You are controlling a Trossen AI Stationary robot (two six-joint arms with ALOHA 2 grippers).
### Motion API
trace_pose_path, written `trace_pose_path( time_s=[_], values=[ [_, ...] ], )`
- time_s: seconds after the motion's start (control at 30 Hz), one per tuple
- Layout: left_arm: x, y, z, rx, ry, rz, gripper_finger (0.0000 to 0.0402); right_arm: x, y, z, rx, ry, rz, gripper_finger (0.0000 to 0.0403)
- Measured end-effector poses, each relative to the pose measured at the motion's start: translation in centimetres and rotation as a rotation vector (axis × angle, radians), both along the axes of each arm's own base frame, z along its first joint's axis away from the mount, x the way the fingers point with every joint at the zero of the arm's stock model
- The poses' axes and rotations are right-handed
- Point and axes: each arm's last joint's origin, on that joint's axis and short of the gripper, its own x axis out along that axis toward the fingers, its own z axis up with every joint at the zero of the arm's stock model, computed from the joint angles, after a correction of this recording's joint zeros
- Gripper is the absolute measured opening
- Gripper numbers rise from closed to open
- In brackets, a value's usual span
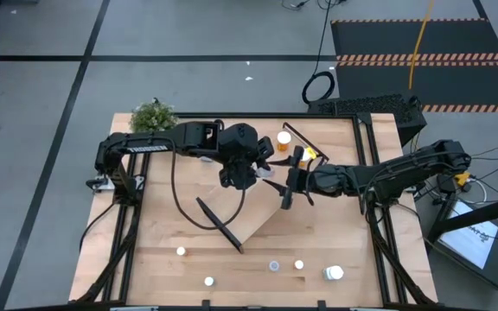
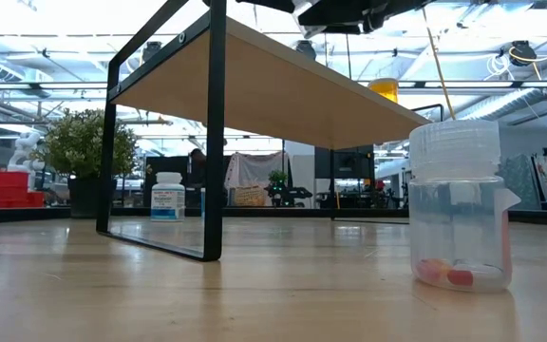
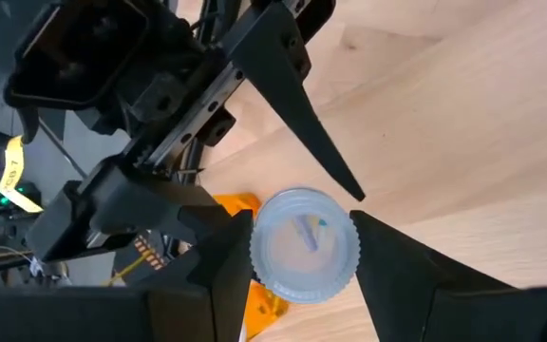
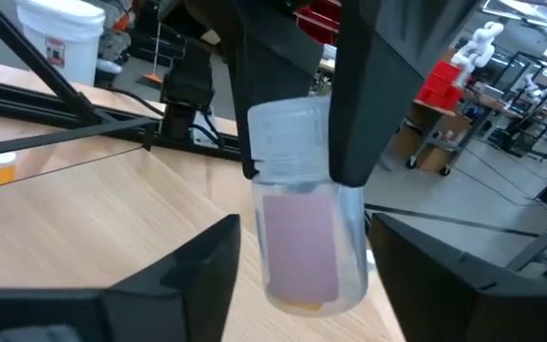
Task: Pick and place medicine bottles onto shelf by color
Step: Put the top transparent pill bottle on the shelf
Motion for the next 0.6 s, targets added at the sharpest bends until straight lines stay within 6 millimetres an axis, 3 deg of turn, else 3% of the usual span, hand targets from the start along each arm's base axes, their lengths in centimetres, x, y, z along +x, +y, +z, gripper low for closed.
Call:
trace_pose_path(
  time_s=[0.33, 0.6],
  values=[
    [0.01, -0.08, 0.01, -0.045, 0.002, 0.047, 0.0173, -0.01, 0.0, 0.02, -0.012, 0.003, 0.002, 0.0155],
    [0.03, -0.26, 0.05, -0.098, 0.002, 0.118, 0.0176, 0.0, 0.0, 0.03, -0.012, 0.001, 0.001, 0.0165]
  ],
)
